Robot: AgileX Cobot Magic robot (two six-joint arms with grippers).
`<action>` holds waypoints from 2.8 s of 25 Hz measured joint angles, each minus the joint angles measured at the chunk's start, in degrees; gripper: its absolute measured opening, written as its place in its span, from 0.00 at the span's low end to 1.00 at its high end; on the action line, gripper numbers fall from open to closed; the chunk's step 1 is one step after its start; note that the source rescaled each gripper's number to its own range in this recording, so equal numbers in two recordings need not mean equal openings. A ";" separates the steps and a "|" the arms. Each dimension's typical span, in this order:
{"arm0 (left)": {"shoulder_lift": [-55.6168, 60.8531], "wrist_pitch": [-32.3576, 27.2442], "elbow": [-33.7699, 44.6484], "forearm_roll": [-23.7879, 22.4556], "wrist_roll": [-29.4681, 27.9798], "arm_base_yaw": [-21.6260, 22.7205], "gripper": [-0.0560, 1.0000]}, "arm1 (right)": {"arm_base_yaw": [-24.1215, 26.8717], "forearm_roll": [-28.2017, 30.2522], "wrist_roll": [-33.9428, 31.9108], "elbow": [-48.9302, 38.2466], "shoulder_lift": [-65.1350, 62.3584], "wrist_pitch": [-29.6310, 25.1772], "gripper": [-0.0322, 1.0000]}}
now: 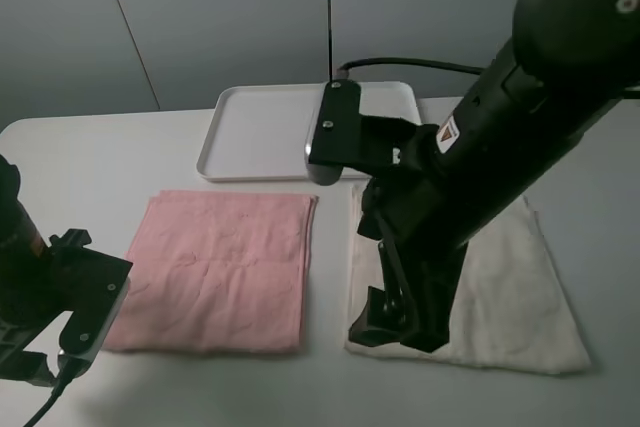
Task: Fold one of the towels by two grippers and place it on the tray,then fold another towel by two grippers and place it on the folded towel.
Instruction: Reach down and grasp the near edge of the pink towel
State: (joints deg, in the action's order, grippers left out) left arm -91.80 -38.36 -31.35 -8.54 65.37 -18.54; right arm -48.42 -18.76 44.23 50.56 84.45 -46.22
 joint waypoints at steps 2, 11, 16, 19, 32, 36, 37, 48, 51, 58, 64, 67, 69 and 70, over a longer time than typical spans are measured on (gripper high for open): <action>0.00 0.64 0.12 0.74 2.32 3.13 1.00 | -2.70 3.51 -1.49 1.72 3.16 -0.08 1.00; 0.00 2.44 0.12 20.45 30.46 13.98 1.00 | -5.08 8.40 -4.83 5.84 12.45 0.09 1.00; 0.00 2.86 1.56 22.11 35.80 14.38 1.00 | -5.15 10.70 -4.83 5.84 14.79 1.01 1.00; 0.00 5.32 4.23 22.11 37.15 14.38 1.00 | -5.15 11.73 -4.72 5.84 15.92 1.12 1.00; 0.06 16.28 4.81 23.43 30.14 2.92 1.00 | -5.15 12.09 -4.61 5.97 20.53 3.99 1.00; -1.92 17.73 4.81 19.30 25.19 1.25 1.00 | -5.20 12.09 -4.61 5.97 21.32 3.99 1.00; -2.07 17.85 4.81 17.78 23.51 1.25 1.00 | -5.20 12.09 -4.61 5.97 21.32 3.99 1.00; -2.21 15.66 4.81 7.77 14.18 1.20 1.00 | -5.20 12.09 -4.46 5.97 21.32 3.99 1.00; -3.23 14.04 4.81 6.71 14.18 1.20 1.00 | -5.20 12.19 -4.46 5.97 21.32 3.99 1.00; -4.33 14.81 4.81 6.48 14.08 1.20 1.00 | -5.20 12.17 -4.46 5.97 21.32 3.99 1.00; -4.81 15.28 4.71 6.48 14.08 1.20 1.00 | -9.10 12.17 -0.15 5.97 21.89 4.24 1.00; -4.91 15.41 4.71 6.48 14.08 1.20 1.00 | -12.38 12.07 0.06 6.11 23.93 5.53 1.00; -4.91 15.41 4.71 6.48 14.08 1.20 1.00 | -14.27 12.07 0.06 6.63 25.46 6.16 1.00; -4.91 15.41 4.71 6.48 14.08 1.20 1.00 | -14.95 11.98 -0.30 7.07 26.25 6.30 1.00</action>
State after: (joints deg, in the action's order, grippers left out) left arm -96.71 -22.95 -26.64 -2.05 79.46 -17.33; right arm -63.37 -6.78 43.93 57.63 110.70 -39.92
